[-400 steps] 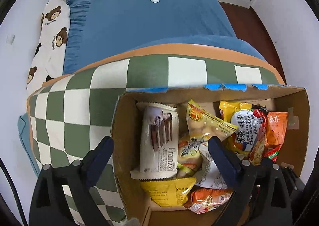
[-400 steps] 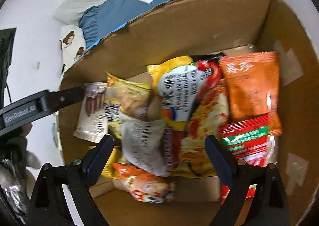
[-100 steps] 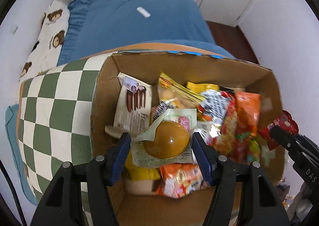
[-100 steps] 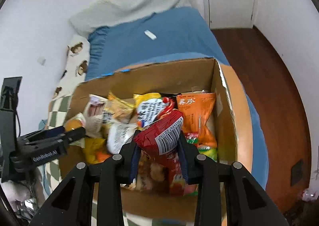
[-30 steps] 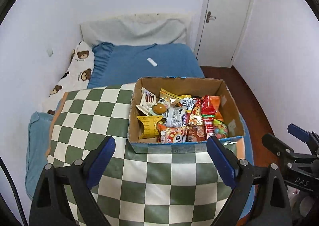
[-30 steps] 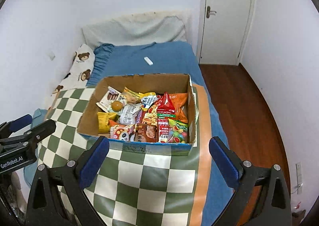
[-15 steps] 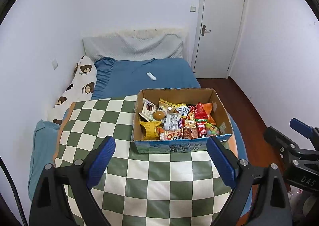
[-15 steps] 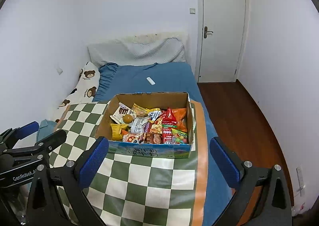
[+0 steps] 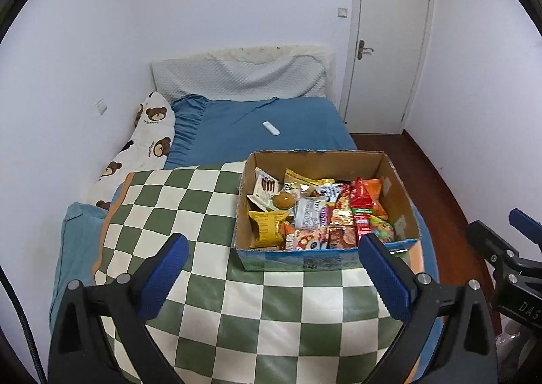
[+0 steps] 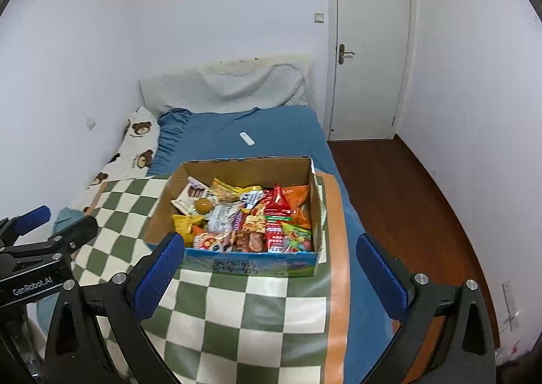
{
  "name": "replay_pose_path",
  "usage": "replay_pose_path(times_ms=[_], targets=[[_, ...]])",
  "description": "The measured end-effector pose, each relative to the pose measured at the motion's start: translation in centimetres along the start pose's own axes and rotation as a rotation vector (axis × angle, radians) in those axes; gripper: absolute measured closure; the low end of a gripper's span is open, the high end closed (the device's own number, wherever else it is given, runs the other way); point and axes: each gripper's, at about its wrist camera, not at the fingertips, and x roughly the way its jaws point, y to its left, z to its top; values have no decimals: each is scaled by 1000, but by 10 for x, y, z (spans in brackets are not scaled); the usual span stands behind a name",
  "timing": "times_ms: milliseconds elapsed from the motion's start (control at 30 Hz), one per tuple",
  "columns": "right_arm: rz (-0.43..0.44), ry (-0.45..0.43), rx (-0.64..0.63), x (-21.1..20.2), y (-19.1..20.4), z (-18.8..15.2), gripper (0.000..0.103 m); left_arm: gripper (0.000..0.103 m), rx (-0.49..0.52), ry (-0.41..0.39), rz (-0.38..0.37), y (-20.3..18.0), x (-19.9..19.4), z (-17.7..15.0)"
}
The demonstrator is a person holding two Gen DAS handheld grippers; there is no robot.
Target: Organize snacks
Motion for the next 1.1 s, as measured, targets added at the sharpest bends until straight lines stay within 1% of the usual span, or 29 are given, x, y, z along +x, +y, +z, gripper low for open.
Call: replay_pose_path(times_ms=[233,333,533,1100], targets=[[-30,20,17,46,-4,5,0,0,3,31,28,-3,39,3],[-41,33,25,64,-6,6,0,0,11,40,39,-5,51,3],[-55,63,24,88,-8,3,0,0,16,67,44,-7,68,3],[-73,77,32,98,-11,-7,0,0,11,87,36,-9,79,-1]])
